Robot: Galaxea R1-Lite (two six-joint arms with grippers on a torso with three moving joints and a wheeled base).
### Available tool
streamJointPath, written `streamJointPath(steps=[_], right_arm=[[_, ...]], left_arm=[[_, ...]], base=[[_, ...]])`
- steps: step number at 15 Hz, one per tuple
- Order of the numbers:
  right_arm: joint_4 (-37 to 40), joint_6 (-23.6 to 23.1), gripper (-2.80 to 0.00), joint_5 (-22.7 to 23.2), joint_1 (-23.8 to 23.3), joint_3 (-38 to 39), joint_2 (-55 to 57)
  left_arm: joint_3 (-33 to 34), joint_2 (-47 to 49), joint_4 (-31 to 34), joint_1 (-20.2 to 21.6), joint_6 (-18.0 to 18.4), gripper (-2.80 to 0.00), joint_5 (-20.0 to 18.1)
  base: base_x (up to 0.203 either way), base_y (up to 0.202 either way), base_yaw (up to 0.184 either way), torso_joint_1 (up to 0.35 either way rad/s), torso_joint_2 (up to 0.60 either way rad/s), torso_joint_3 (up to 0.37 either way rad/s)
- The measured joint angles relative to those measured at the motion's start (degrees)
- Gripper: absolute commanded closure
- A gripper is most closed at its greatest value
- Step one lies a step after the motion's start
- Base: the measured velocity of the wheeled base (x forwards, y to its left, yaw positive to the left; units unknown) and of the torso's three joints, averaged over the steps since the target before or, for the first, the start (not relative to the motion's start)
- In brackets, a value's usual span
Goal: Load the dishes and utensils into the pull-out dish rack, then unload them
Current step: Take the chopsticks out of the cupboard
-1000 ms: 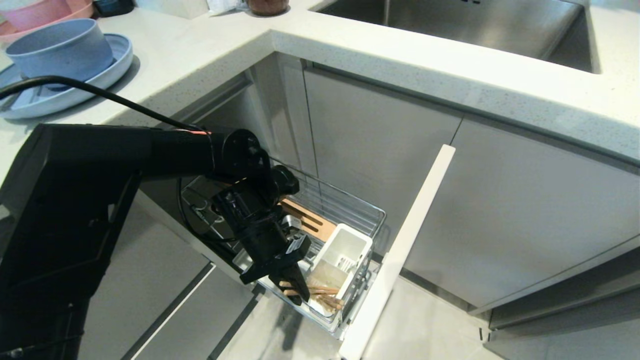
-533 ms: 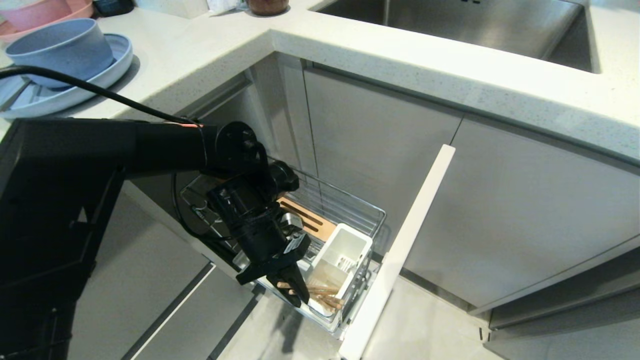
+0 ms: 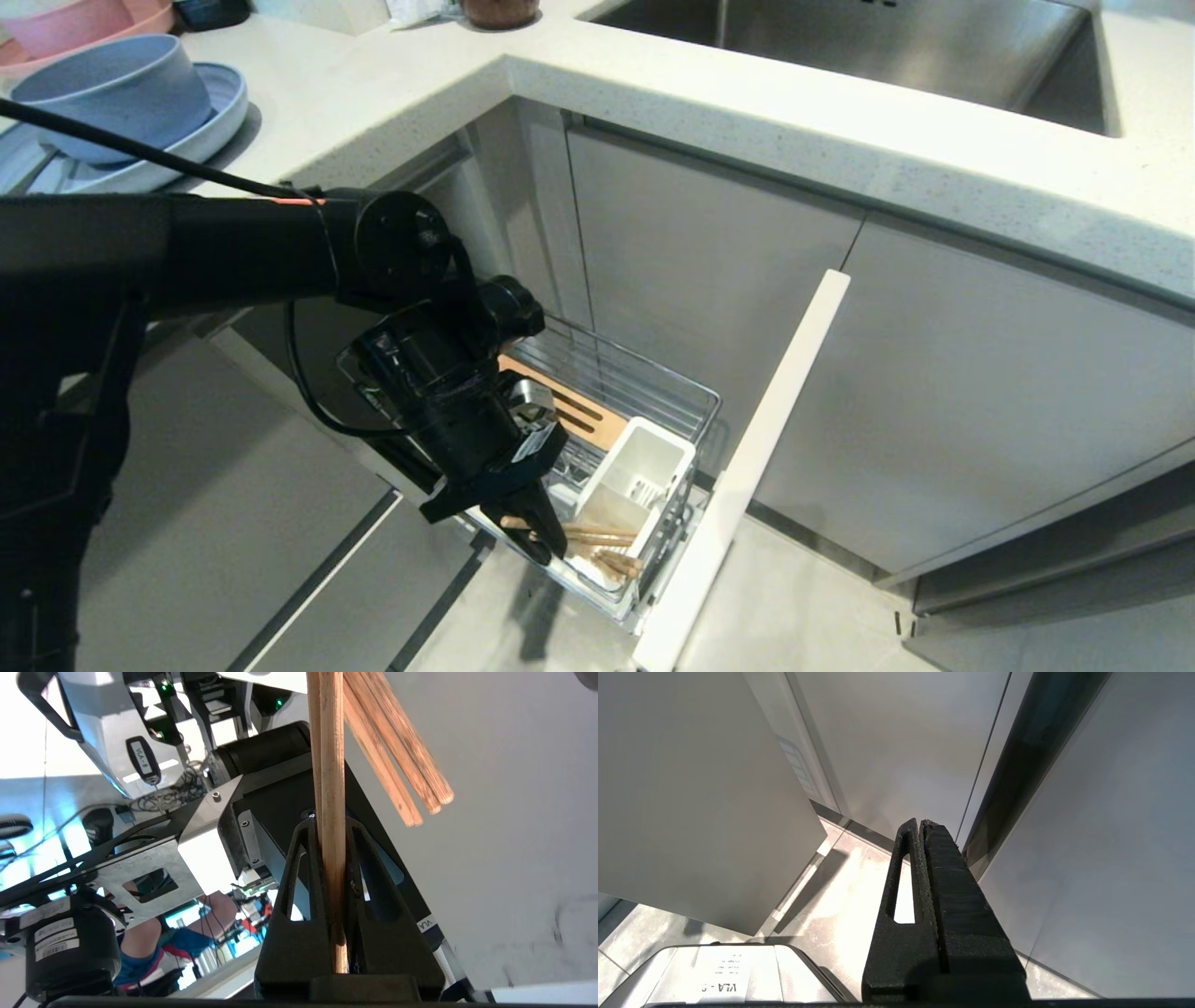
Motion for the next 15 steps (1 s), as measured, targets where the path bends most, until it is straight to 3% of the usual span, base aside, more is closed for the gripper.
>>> streamJointPath(steps=[15], right_arm=[[0.00,0.00,0.00,0.00,0.00,0.00,-0.01]], left_arm=[[0.32,-8.98,1.16,-0.04,0.01,0.00,1.33]], base=[[0.000,0.000,0.000,0.000,0.00,0.000]])
